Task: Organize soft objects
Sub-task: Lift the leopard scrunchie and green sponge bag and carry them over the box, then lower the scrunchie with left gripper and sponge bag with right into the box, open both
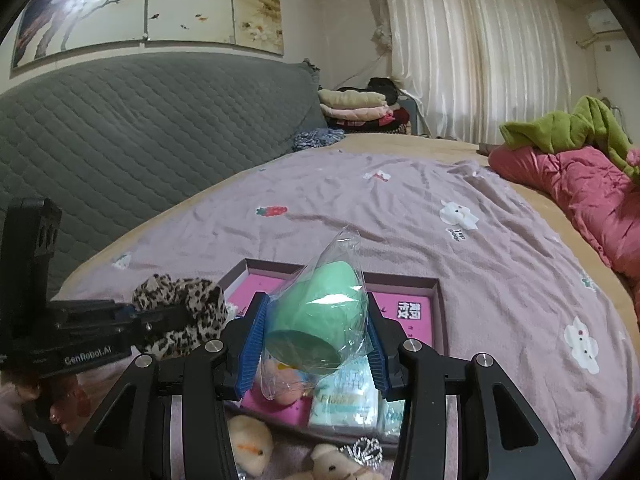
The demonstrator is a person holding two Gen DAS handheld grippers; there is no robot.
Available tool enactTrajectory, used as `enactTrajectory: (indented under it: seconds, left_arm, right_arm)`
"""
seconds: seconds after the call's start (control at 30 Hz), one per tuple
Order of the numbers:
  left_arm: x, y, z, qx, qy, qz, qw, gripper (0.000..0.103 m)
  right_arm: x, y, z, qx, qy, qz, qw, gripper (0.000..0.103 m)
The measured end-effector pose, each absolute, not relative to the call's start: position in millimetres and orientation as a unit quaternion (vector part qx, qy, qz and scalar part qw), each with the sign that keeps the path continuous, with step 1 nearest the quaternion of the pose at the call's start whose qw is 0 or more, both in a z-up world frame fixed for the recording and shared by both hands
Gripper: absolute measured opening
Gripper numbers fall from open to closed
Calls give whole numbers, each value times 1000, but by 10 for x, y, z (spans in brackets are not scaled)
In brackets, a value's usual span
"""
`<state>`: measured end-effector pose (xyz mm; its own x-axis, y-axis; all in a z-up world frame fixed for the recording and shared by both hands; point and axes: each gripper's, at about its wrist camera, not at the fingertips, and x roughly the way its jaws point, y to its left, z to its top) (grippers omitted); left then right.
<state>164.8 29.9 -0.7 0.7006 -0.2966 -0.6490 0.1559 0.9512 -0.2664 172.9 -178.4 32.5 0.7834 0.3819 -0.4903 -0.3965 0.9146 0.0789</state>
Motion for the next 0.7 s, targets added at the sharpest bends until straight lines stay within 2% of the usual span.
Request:
enactTrajectory:
  seconds: [0.43,0.7]
  left_arm:
    - [1868,232,-165,-89,390,-126,908,11]
    - [2006,181,-439,-91,442,-126,883,11]
  right_arm:
    - [1904,-1678,240,-35,273,206,939,47]
    - [1975,-1491,-48,-87,334,210,915,47]
